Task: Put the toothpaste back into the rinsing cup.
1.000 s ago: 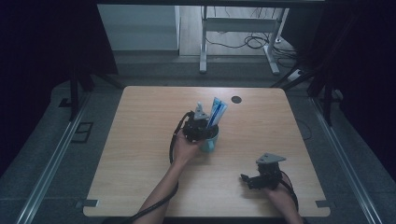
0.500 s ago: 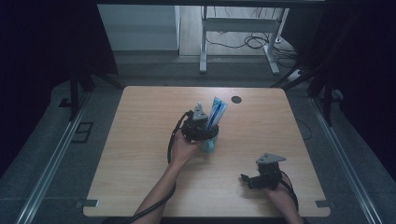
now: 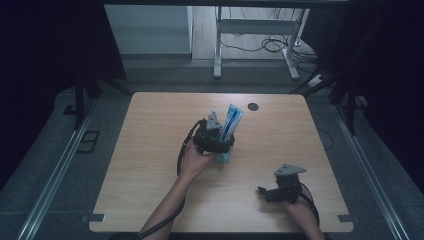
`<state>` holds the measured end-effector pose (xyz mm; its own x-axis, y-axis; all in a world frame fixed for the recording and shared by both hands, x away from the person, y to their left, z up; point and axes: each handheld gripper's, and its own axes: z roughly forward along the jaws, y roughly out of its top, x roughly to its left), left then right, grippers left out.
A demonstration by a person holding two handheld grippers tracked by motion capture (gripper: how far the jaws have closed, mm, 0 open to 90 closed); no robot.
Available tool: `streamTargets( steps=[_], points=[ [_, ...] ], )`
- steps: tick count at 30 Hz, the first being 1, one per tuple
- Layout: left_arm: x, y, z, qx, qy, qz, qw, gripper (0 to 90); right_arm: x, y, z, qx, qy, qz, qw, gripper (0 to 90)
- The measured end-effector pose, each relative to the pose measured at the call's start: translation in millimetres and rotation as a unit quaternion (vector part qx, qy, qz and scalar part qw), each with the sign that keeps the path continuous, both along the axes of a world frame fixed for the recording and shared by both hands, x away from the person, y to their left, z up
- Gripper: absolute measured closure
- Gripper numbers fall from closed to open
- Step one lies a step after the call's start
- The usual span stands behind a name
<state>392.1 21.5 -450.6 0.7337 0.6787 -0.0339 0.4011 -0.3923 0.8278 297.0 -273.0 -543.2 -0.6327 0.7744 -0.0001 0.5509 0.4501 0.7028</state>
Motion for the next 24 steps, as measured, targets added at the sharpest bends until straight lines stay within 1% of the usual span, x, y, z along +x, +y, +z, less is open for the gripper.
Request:
streamTargets(
  steps=[3,8,11,15,19,24],
  points=[
    [-0.8,2.5,1.5,-0.004,0.003,-0.003,1.0,18.2,0.0,0.0,0.0,0.0,0.0,0.0,1.0,1.2],
    [-3.5,7.0,4.2,-0.021,0.008,-0.008,0.9997,15.9,0.0,0.0,0.0,0.0,0.0,0.0,1.0,1.2],
    [-5.2,9.9,5.3,-0.029,0.014,-0.008,0.9994,14.9,-0.1,0.0,0.0,0.0,0.0,0.0,1.0,1.2],
    [-7.0,13.5,6.0,-0.025,0.017,-0.009,0.9995,13.0,0.0,0.0,0.0,0.0,0.0,0.0,1.0,1.2],
    [-9.1,16.0,6.6,-0.019,0.017,-0.013,0.9996,9.1,-0.1,0.0,0.0,0.0,0.0,0.0,1.0,1.2],
    [-12.7,17.8,7.4,-0.012,0.017,-0.009,0.9998,6.5,0.0,0.1,0.0,0.0,0.0,0.0,1.0,1.2]
  ],
)
